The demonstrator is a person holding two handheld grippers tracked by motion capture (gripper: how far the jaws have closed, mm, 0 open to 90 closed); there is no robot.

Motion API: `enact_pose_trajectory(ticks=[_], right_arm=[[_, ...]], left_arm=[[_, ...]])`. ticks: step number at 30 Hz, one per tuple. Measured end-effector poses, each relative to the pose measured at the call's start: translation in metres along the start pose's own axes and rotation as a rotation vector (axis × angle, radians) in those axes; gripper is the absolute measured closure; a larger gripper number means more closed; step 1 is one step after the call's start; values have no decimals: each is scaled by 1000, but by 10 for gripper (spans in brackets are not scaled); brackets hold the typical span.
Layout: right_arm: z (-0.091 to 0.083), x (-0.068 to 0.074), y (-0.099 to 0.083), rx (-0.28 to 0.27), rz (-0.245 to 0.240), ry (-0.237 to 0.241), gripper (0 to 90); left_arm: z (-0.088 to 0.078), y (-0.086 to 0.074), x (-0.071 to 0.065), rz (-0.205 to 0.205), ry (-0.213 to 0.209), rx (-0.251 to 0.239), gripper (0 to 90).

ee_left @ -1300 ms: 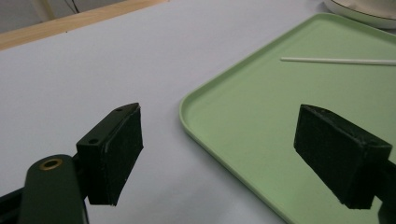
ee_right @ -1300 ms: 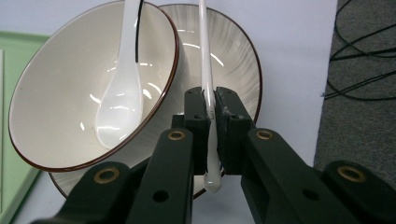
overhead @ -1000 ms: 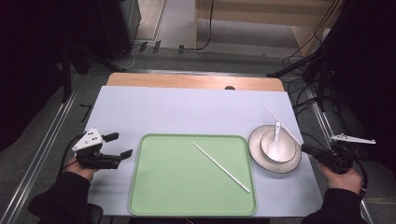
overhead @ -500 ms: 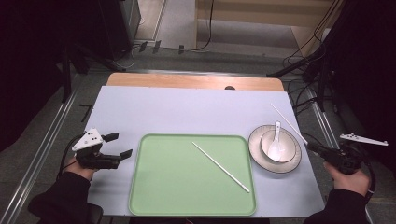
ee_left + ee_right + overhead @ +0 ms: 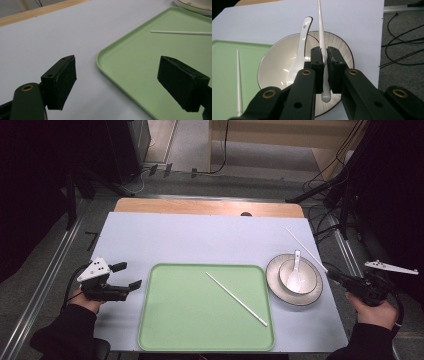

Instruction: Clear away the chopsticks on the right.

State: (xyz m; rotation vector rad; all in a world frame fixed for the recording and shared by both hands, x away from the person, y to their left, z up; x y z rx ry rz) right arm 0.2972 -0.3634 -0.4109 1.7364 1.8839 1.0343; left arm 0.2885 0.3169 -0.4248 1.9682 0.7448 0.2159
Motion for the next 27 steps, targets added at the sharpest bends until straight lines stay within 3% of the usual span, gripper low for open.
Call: enact_pose_trajectory(ticks=[18, 27], right_arm=[[-5, 35, 1, 20, -36, 79, 852], [-1, 59, -1, 40, -78, 121, 852]], left_arm=[[0, 0, 0, 0, 0, 1, 156], [0, 0, 0, 0, 0, 1, 156]])
Point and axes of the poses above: each handheld gripper's, and its own axes: z roughly forward along the jaws, y roughly out of its top, x roughly to its left, the point moved 2 cm from there along z, roughly forward along the jaws, and after that the axes turned 13 degrees about -y, right-handed, at the moved point
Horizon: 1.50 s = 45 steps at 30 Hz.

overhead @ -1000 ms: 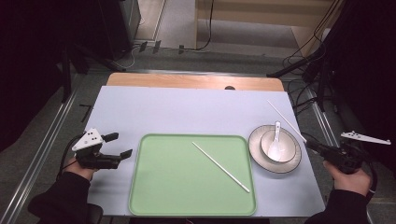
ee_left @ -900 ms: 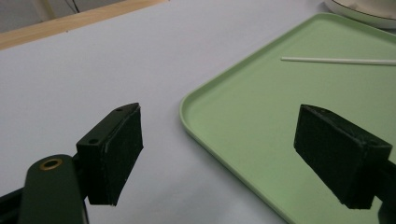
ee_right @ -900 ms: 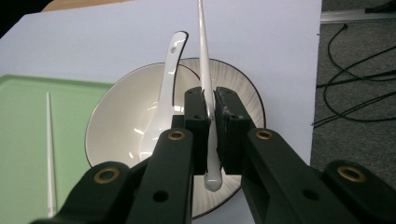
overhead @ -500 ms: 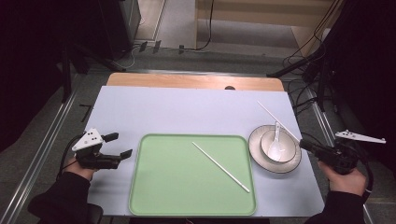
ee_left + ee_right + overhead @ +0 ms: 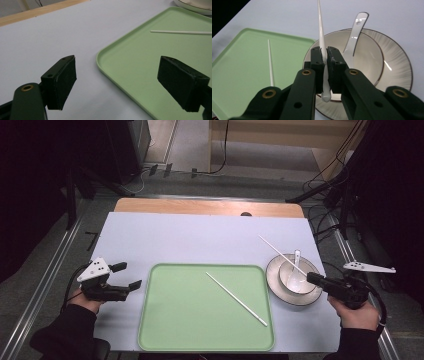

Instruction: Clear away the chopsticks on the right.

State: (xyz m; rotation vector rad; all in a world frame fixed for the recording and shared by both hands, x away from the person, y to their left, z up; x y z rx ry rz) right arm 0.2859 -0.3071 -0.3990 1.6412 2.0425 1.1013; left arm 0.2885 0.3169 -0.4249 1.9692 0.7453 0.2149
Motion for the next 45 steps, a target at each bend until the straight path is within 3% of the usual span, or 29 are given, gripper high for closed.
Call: enact_pose_trajectory(ticks=[19, 45], right_arm=[[17, 41, -6, 38, -79, 74, 852], [41, 89, -23, 105, -179, 139, 852]], left_arm=[[0, 0, 0, 0, 0, 0, 156], [0, 0, 0, 1, 1, 1, 156]])
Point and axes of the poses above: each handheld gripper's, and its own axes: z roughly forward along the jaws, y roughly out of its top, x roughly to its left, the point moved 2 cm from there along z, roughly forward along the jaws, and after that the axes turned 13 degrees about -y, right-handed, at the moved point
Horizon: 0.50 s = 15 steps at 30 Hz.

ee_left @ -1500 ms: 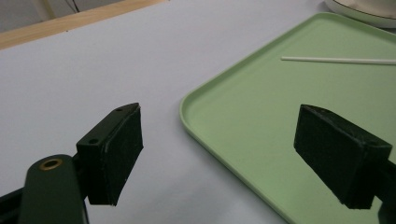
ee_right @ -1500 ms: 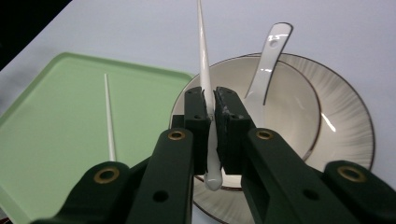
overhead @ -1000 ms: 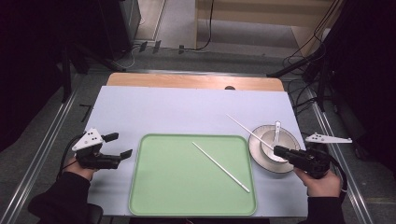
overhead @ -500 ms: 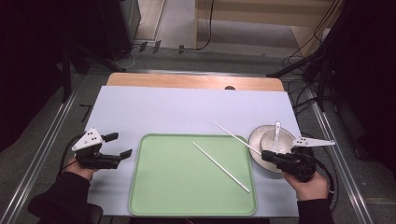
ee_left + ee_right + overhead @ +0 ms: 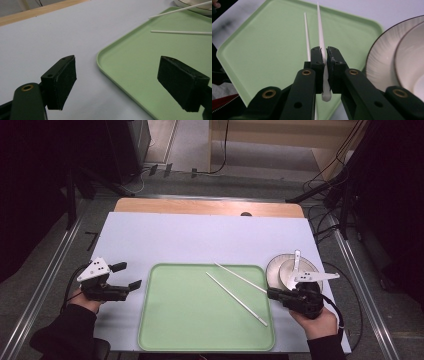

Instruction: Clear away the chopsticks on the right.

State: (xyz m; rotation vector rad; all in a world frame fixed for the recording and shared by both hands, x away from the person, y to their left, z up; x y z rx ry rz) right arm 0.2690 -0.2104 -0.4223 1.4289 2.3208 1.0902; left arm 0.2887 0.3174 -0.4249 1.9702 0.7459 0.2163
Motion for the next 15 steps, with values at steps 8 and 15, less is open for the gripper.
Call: enact_pose_trajectory(ticks=[8, 15], right_arm=[[5, 15, -2, 8, -21, 24, 852], [11, 33, -6, 25, -44, 41, 852]], left_arm=[[0, 0, 0, 0, -2, 0, 156], [0, 0, 0, 1, -1, 0, 156]])
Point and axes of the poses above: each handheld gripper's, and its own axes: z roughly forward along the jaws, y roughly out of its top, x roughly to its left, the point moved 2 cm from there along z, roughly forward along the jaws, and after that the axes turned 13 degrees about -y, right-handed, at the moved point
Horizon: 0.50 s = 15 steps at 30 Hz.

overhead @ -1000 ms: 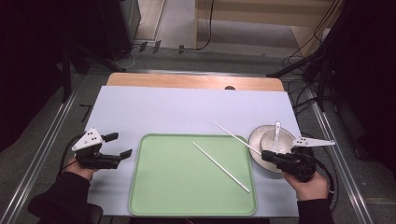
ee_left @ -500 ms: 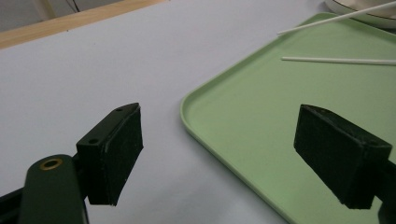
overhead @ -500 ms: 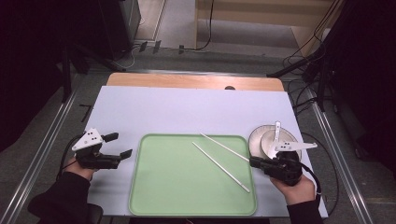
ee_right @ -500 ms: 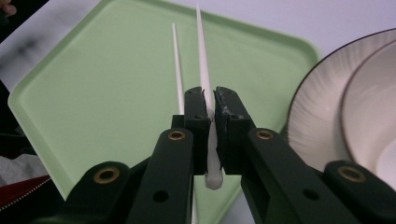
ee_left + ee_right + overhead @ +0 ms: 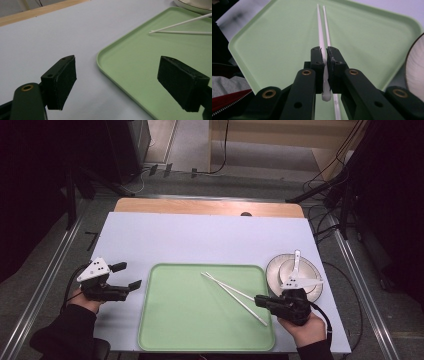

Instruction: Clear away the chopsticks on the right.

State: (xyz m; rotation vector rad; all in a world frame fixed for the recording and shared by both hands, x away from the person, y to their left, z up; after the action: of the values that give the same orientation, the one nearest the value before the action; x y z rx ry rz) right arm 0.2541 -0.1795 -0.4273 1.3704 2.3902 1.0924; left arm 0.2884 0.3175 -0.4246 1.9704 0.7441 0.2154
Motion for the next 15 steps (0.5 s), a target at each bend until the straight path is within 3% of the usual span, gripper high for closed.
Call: enact_pose_trajectory(ticks=[3, 10, 12, 15], right_arm=[[4, 2, -4, 19, 0, -3, 851], [19, 11, -14, 92, -49, -7, 851], [28, 16, -19, 141, -73, -6, 850], [32, 18, -21, 153, -83, 1, 849]], left_arm=[[0, 0, 0, 0, 0, -3, 156], [0, 0, 0, -1, -1, -3, 156], [0, 0, 0, 0, -1, -3, 156], [0, 0, 0, 0, -1, -4, 156]])
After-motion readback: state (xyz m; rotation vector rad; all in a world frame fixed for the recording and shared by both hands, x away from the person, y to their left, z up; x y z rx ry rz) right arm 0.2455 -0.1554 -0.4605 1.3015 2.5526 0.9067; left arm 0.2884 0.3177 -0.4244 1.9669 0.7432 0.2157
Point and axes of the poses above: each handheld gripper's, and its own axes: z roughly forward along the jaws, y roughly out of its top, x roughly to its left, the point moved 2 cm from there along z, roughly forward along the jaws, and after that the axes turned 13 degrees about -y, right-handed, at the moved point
